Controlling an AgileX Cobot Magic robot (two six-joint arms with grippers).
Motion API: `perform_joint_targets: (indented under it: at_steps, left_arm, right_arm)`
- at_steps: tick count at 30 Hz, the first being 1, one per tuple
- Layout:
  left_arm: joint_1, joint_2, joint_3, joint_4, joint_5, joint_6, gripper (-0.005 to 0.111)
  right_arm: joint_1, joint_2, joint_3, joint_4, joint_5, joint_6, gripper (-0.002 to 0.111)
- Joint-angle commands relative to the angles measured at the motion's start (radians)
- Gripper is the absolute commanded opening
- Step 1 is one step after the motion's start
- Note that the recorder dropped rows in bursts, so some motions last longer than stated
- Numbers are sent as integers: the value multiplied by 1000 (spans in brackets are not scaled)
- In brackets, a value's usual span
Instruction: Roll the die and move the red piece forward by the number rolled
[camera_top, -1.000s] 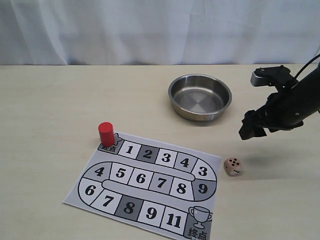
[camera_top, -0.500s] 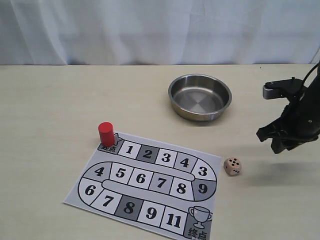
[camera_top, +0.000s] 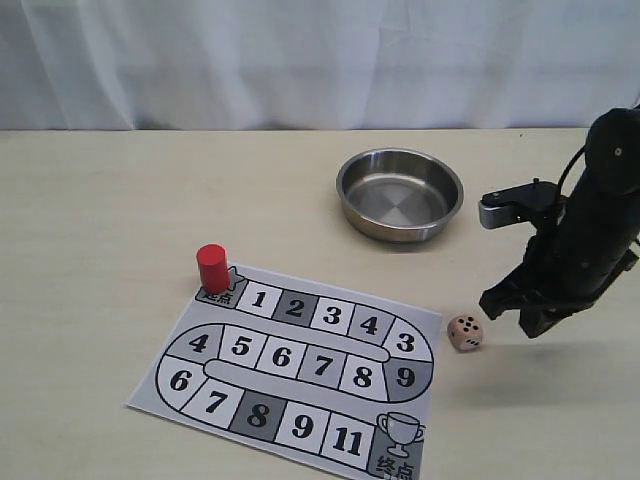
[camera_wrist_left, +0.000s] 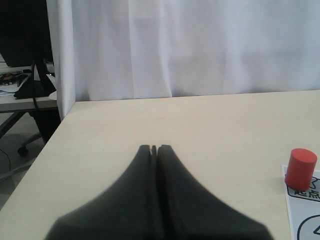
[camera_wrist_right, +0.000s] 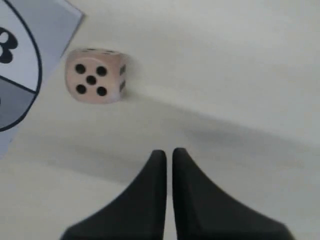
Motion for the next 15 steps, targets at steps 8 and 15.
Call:
perform_joint_targets:
  at_steps: [8, 15]
  left_arm:
    - [-2, -3, -8, -1, -12, -2, 0]
    - [-2, -3, -8, -1, -13, -2, 0]
  right_arm:
    - [66, -9, 81, 79, -154, -12, 4]
    - [66, -9, 146, 110, -292, -61, 4]
